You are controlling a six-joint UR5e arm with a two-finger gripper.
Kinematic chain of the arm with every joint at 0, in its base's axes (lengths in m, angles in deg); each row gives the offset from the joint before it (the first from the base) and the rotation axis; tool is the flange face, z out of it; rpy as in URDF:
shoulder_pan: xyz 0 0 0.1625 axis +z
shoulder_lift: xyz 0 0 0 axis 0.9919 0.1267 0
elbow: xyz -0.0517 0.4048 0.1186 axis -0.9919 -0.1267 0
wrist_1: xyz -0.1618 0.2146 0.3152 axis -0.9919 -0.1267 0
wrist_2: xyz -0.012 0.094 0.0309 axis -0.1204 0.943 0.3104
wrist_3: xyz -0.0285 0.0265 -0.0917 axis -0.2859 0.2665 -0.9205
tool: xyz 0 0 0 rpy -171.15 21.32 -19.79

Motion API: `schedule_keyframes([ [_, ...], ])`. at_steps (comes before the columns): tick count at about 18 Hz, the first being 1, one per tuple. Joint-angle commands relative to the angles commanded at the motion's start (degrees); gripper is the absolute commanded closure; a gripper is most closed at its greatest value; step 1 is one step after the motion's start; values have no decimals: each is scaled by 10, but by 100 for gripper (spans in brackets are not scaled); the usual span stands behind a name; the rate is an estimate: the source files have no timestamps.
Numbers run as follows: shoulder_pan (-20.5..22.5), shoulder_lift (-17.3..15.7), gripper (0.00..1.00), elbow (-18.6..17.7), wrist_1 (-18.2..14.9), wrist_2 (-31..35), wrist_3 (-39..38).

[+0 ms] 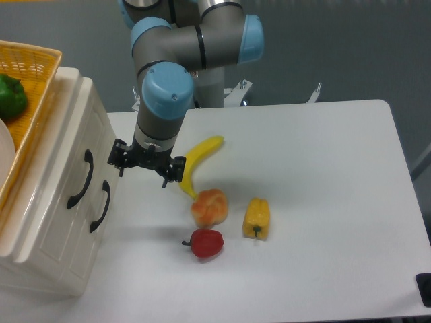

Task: Slide open the top white drawer
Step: 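Move the gripper over the banana toward the upper drawer handle, then lower the gripper onto the black handle of the upper drawer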

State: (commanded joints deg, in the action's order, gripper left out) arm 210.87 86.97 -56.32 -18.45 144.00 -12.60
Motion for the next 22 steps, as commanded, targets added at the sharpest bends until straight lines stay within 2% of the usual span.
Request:
schedule_keyframes([
  [3,0,0,0,2,0,-23,-5],
  [22,-19,9,0,14,2,-37,-24],
])
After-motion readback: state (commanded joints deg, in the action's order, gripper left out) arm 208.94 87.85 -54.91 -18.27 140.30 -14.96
